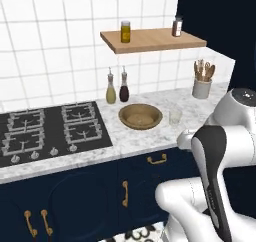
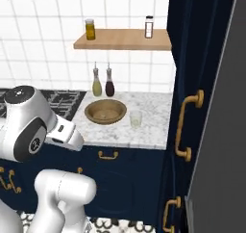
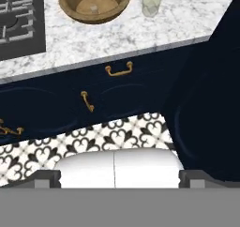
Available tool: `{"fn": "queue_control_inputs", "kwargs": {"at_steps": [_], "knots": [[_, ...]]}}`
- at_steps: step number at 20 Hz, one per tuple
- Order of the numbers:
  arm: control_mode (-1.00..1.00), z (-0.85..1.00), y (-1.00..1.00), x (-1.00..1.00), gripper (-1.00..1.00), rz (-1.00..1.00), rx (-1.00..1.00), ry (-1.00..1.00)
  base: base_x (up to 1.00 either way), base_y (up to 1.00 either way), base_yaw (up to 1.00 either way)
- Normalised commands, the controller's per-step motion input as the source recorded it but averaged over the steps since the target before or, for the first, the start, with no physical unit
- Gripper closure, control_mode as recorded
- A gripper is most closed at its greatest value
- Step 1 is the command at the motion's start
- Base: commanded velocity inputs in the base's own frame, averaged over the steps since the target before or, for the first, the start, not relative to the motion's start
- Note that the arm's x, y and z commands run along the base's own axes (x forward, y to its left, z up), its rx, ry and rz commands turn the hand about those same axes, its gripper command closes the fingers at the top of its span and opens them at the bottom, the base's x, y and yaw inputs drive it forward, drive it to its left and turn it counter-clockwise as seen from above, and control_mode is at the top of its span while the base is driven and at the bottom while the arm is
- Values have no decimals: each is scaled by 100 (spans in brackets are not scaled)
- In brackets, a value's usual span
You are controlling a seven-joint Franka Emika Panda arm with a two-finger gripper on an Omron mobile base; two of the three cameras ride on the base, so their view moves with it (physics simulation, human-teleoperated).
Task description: Grab a lemon wedge from the fridge and one ice cube from the ice bowl, and put them in the glass of lemonade.
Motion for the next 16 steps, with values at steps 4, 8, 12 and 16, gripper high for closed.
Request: {"fn": "queue_control_inputs", "kwargs": {"at_steps": [4, 8, 12, 16], "knots": [[100, 0, 0, 0, -100, 0, 0, 0, -70, 62, -54], [100, 0, 0, 0, -100, 0, 0, 0, -50, 42, -68], [100, 0, 0, 0, -100, 0, 0, 0, -60, 5, -66], [100, 0, 0, 0, -100, 0, 0, 0, -63, -2, -63]]}}
